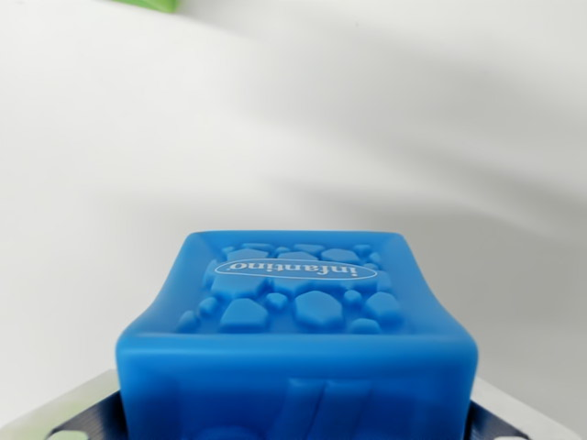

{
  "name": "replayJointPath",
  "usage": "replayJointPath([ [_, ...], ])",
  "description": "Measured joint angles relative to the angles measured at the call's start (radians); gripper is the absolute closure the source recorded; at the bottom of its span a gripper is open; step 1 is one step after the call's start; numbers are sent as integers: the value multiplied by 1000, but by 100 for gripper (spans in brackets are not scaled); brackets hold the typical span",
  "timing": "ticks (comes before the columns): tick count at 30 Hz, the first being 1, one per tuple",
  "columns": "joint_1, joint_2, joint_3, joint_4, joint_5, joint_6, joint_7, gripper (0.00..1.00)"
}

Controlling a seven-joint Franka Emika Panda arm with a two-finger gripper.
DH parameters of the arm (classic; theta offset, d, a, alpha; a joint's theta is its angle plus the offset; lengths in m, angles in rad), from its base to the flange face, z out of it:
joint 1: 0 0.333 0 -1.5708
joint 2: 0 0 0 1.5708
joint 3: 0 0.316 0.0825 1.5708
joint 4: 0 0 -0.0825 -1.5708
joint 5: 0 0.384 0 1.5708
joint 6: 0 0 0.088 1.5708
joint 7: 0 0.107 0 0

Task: Stack cube

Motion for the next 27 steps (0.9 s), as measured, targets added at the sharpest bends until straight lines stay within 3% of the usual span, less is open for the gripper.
replayJointPath([
  [27, 81, 45, 12, 110, -1, -65, 183, 100],
])
